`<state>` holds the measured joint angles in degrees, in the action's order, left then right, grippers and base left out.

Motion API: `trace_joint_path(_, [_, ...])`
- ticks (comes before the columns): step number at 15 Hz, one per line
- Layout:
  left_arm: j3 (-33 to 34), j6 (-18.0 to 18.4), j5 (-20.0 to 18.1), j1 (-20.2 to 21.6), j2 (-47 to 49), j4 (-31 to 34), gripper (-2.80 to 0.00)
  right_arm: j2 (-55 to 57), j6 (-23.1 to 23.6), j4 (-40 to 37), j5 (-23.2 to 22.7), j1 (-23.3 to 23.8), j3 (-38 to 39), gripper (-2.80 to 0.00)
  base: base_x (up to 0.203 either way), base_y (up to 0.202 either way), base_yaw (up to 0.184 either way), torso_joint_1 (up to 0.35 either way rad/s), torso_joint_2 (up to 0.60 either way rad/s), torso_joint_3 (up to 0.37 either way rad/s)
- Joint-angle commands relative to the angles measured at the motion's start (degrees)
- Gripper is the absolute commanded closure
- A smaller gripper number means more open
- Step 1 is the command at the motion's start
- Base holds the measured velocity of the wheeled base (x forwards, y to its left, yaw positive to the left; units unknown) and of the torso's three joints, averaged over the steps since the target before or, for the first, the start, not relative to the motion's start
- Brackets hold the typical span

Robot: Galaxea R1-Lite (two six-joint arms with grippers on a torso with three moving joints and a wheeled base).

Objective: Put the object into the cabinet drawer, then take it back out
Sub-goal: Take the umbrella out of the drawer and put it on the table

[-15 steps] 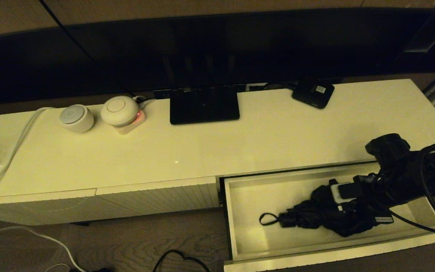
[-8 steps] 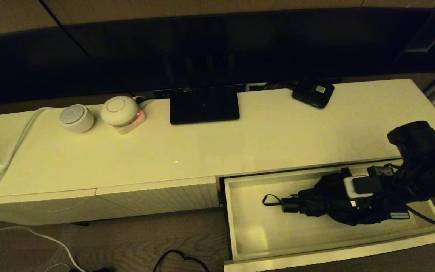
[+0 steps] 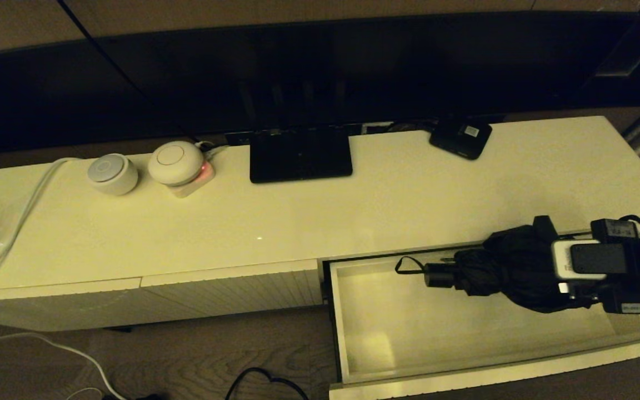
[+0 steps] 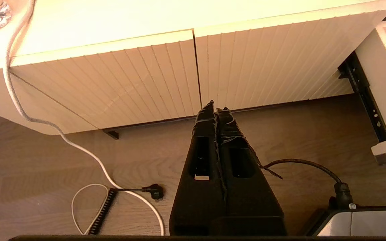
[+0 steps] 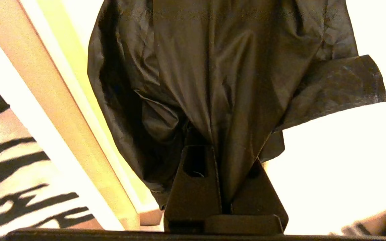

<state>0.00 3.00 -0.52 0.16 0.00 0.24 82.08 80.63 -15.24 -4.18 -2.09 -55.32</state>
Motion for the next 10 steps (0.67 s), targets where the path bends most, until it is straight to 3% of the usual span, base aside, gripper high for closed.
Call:
trace_joint_path(1, [0.2, 0.0, 0.0, 0.0, 0.0, 0.0, 0.00, -6.7, -0.7, 0.0, 0.0, 0.0, 0.0, 0.00, 0.000, 0.000, 0.000, 0.000, 0.00, 0.000])
trace_joint_path(10, [0.2, 0.0, 0.0, 0.0, 0.0, 0.0, 0.00, 4.0, -0.8, 0.6, 0.3, 0.1, -12.1, 0.00, 0.000, 0.000, 0.000, 0.000, 0.00, 0.000])
